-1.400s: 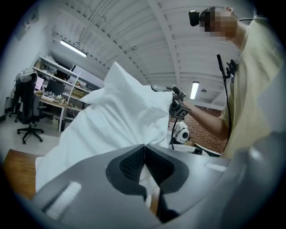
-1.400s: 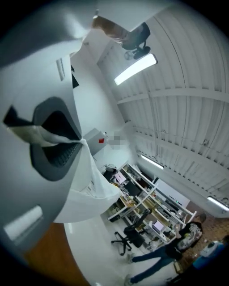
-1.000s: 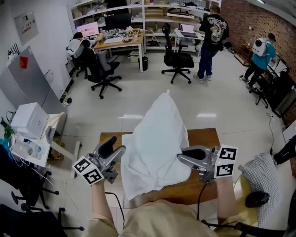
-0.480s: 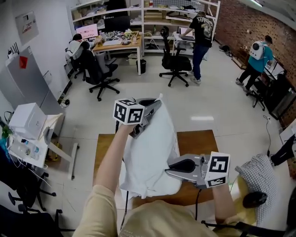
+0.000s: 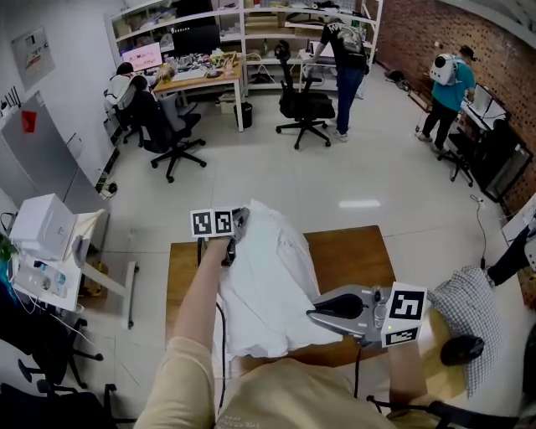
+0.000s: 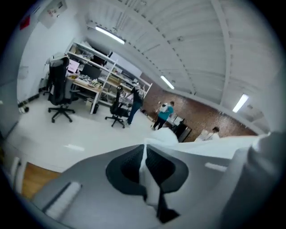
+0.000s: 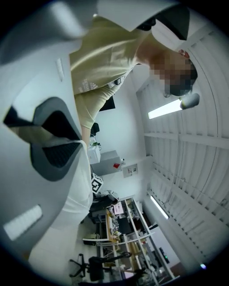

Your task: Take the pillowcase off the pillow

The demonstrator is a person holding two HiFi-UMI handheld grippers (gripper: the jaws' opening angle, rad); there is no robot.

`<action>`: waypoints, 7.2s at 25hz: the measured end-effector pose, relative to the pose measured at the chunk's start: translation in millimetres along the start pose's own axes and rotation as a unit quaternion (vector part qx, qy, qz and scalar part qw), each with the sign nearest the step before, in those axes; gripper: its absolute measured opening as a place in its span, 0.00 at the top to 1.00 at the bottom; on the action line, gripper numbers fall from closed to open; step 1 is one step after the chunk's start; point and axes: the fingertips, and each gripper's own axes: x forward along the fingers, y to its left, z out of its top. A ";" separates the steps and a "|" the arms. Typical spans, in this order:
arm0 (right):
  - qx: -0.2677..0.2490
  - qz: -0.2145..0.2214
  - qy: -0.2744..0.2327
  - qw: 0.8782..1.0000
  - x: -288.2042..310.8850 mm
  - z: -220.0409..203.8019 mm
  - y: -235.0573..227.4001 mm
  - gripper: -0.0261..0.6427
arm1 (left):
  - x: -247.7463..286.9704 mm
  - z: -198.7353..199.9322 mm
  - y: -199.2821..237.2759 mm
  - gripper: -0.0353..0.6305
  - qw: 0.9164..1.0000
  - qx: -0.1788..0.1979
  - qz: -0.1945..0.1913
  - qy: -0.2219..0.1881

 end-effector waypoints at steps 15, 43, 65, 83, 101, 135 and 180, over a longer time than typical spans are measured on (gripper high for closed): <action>0.205 -0.168 -0.177 0.948 -61.8 23.0 -135.6 0.94 | -172.2 26.2 -217.9 0.49 0.965 0.113 -0.189 -0.143; 0.121 0.053 -0.140 0.981 -52.1 39.4 -59.4 0.94 | -248.4 43.3 -225.6 0.41 0.903 0.199 -0.224 -0.308; 0.054 0.122 -0.024 0.991 14.2 46.5 58.4 0.94 | -57.3 93.7 -272.3 0.31 0.920 0.191 -0.343 -0.009; 0.070 0.085 -0.072 0.991 6.8 64.0 60.1 0.94 | 40.4 -3.0 -44.5 0.93 0.971 0.176 -0.008 0.161; 0.048 0.026 -0.145 0.988 -42.6 30.7 -24.4 0.94 | -149.0 82.6 -194.1 0.58 0.956 0.097 -0.249 -0.125; 0.272 0.013 -0.301 0.914 -65.7 52.5 -136.7 0.94 | -140.3 -190.7 -139.6 0.84 0.969 0.174 -0.124 -0.124; 0.177 -0.080 -0.256 0.947 -29.0 84.5 -131.3 0.94 | -194.7 -32.3 -110.4 0.40 0.971 0.011 -0.135 -0.195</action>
